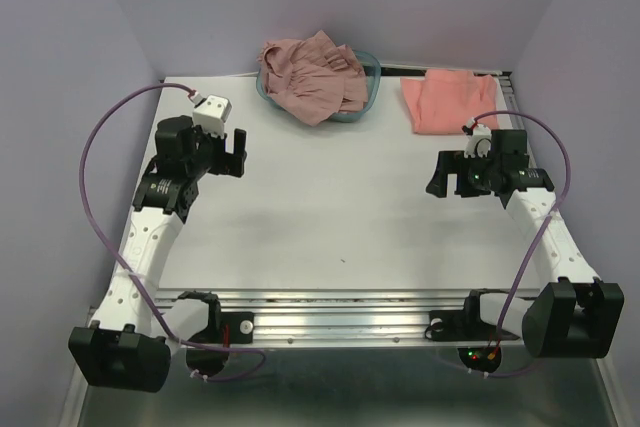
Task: Fold and stack the skirts
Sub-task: Grab the skirt from the pile
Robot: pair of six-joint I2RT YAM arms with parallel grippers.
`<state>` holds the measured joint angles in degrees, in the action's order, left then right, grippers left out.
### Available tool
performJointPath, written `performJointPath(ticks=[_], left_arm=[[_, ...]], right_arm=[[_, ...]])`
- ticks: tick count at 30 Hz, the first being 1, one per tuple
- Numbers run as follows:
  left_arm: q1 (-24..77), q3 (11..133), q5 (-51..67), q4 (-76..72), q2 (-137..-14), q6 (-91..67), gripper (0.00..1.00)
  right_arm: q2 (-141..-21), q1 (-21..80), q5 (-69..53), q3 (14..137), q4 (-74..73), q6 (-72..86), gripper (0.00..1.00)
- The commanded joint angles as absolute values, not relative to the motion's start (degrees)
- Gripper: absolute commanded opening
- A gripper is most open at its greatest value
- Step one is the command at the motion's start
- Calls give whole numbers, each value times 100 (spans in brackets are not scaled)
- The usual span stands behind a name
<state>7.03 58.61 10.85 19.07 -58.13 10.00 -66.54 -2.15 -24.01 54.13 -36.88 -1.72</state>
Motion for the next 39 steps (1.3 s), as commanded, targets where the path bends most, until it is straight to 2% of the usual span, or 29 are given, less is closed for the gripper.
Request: performJointPath(ticks=[1,6,10,21,27,31,39], left_arm=[[703,6055,1020,1881,-5923,1274,99],[703,6459,1011,1784,-6099,1599,99],[712,7170,1115,1784,-6748,1643,99],[1326,10220,1310,1486,-9218,1108,97],[1749,11626,502,1214,-10756,783,96],[1740,12145,-533,853,-11660,63,96],[1617,12937,-1748,589,-12691,-475,86]], right_arm=[[-6592,-167,-2356,5414,-3489,-193,100],[-6680,-167,-2364,5423,-3472,-193,100],[-6750,-167,-2356,5458,-3472,-193,100],[-6987,-167,-2198,5511,-3542,-229,100],[-7110,-167,-2136,5555,-3604,-246,100],[-7137,-167,-2092,5537,-3604,-246,100],[-7119,-167,-2083,5432,-3551,-229,100]])
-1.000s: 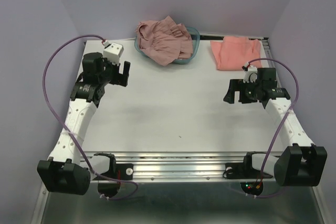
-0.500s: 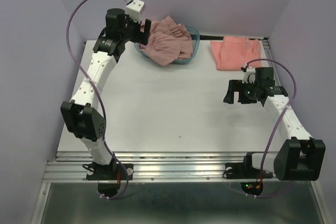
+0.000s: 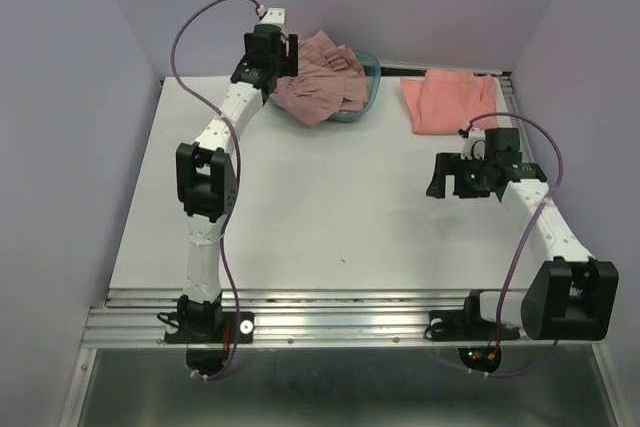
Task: Fold and stack the skirts
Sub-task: Grab the skirt from the pile
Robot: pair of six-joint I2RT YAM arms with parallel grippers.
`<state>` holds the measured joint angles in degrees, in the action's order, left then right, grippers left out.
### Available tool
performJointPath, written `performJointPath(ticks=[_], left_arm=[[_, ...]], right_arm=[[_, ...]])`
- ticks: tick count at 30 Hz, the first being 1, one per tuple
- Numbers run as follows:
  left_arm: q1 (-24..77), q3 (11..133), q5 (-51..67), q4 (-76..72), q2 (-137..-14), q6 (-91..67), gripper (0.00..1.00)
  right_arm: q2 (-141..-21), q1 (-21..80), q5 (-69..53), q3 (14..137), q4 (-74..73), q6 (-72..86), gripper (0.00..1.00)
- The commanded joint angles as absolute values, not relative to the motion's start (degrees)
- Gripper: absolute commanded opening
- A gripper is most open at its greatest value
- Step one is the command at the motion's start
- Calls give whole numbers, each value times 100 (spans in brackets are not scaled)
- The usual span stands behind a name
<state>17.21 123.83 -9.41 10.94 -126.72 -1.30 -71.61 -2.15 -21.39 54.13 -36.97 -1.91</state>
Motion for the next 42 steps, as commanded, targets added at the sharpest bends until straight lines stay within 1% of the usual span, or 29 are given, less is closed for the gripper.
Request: performJointPath(ticks=[1,3,7,11,19,25,27,30,31,35,37,42], left_arm=[[1591,12990,-1679,589,-12857,-449,85],[1503,13060,-1600,606,-12998,-413,85],[1301,12973,-917,642,-13209,-527,85],[1143,12946,-520,677,-13359,-633,85],[1090,13218,-202,633,-13702,-677,84],[1072,13394,-229,387,-13992,-624,77],[1063,13490,-290,299,-14088,-650,72],[1063,13640,-422,246,-14247,-685,67],[1063,13649,-439,220,-14299,-686,63],[1020,13667,-466,150,-14379,-738,57],[993,13684,-440,123,-14414,-756,56],[914,13693,-176,44,-14467,-756,48]], right_arm=[[-7119,-167,-2074,5423,-3551,-229,100],[-7119,-167,-2057,5414,-3551,-229,100],[-7119,-167,-2048,5388,-3533,-220,100],[-7145,-167,-2039,5396,-3524,-202,100],[-7172,-167,-1986,5405,-3568,-211,100],[-7198,-167,-1951,5396,-3586,-228,100],[-7225,-167,-1934,5405,-3586,-220,100],[-7251,-167,-1916,5423,-3603,-211,100],[-7260,-167,-1899,5423,-3612,-211,100],[-7286,-167,-1890,5440,-3639,-220,100],[-7304,-167,-1890,5449,-3647,-229,100],[-7356,-167,-1890,5467,-3665,-229,100]])
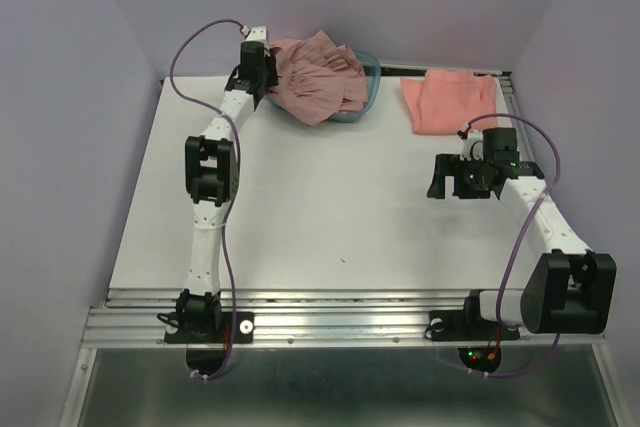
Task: Fold and stack the skirts
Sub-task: Grab the skirt from the pile
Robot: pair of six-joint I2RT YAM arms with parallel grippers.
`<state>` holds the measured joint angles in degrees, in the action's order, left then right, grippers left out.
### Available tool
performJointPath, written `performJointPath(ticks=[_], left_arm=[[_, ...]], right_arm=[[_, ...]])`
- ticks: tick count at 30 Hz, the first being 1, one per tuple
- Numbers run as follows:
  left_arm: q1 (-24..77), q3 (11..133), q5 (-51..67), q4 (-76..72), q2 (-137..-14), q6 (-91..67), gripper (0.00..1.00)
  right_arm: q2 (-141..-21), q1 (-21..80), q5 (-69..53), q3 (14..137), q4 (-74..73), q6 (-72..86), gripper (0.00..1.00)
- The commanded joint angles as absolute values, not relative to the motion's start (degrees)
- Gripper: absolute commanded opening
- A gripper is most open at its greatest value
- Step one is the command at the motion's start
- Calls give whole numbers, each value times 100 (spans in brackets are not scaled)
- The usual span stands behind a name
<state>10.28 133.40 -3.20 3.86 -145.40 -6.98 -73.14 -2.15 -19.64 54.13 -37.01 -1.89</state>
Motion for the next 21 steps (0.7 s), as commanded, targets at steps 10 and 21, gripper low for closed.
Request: performJointPath(ticks=[10,21], left_arm=[[914,13544,448,44,-14458,-896,44],[914,13588,554,44,-14581,-1055,41]], right_arm=[[-7383,-167,-1907,5467,-3674,-237,100],[-7488,-167,-1846,5563,-3735,-229,100]])
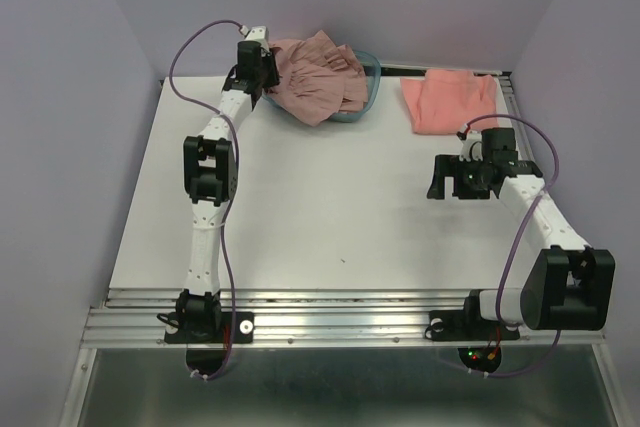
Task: Fold and stack the skirts
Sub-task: Grab the skirt from the pile, then move the skirt to the center of the board
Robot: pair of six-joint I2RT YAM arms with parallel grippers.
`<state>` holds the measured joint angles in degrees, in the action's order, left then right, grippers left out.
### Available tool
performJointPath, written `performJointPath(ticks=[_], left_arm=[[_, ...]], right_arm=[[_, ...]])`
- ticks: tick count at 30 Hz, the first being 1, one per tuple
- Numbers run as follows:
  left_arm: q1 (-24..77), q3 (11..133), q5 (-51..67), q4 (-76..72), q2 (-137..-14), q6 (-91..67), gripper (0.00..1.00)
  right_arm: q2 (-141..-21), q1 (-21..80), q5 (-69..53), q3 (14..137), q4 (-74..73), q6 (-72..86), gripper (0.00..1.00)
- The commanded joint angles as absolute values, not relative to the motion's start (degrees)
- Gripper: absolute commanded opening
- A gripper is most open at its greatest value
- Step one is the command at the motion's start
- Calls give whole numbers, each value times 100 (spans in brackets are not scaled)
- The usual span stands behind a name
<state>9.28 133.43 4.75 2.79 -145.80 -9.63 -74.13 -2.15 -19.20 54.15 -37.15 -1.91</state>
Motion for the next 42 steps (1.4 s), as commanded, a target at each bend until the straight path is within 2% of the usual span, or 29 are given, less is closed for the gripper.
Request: performJointPath(ticks=[1,10,13,14,15,16,31,42], left_arm=[[914,13588,554,44,-14581,-1063,40],[914,13605,615,44,-14625,-1081,36],[905,13667,598,44,-14625,-1037,20],[905,13676,606,35,-14590,-1011,8],[905,13676,624,44,-14538,-985,2],[905,13676,624,44,-14476,-958,0],[976,14660,940,-870,-12350,-448,0],[1985,14283,1458,-239,-10434,456,0]], right_arm=[[-7497,-167,-1837,5590,-3727,-229,100],[-7515,-167,-1784,5599,-3727,-229,100],[-7515,-167,-1749,5607,-3744,-228,100],[-7506,-167,-1740,5642,-3753,-220,100],[-7506,-167,-1740,5660,-3762,-211,100],[-7497,-167,-1740,5669,-3762,-211,100],[-6944,-167,-1775,5722,-3753,-167,100],[-6733,-167,-1802,5994,-3700,-132,100]])
